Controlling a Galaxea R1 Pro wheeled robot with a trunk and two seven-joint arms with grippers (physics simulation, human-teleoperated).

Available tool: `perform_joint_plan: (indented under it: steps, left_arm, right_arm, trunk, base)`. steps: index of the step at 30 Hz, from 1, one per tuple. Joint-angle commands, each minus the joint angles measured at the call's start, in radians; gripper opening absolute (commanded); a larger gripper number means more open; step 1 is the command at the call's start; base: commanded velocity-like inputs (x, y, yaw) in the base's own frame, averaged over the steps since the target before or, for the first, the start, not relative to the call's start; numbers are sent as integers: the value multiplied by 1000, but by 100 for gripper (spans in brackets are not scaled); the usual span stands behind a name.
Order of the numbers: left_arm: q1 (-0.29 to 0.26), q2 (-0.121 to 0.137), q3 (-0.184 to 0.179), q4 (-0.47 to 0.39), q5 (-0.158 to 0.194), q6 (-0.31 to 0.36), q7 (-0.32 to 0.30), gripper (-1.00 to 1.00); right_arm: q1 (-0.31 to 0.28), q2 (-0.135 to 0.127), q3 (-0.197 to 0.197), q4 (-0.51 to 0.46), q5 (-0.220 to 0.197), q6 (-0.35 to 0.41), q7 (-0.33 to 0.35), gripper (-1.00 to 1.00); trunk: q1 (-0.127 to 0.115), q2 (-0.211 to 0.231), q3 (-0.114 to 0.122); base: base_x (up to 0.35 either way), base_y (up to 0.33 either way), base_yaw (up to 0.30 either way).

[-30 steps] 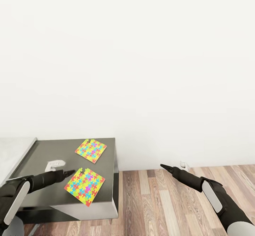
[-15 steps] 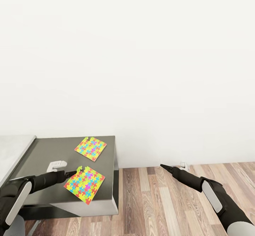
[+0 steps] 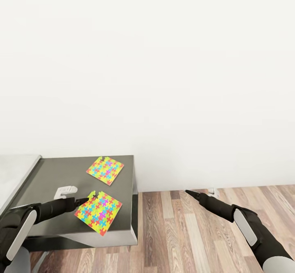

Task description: Put all the toys in the child's room - the three board games (two on the bed and one on the table), the two jigsaw puzzles on the table, and the tennis ball on the table - inside the toy box on the table in the child's room.

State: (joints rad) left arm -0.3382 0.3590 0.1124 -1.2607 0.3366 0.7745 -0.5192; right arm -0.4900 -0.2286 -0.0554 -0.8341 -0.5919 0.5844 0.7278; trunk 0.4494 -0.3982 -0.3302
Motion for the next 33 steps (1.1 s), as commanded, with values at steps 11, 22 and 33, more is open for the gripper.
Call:
perform_joint_plan:
  steps: [11,22,33]
  left_arm:
    - [-1,0,0,0,1,6,-2,100]
    - [-1,-1,0,0,-11,6,-2,100]
    - [-1,-2,0,0,-26,6,-2,100]
  right_arm:
    - [-1,0,-1,0,-6,-32,2,100]
    - [-1,0,-1,0,-6,-35,2,100]
    - [0,0,-1,0,-6,-35,1,100]
  trunk:
    - [1,-2,-20]
    - [1,-2,-38]
    - [1,-2,-56]
  base:
    - [65,71,0]
    - [2,2,0]
    - [0,0,0]
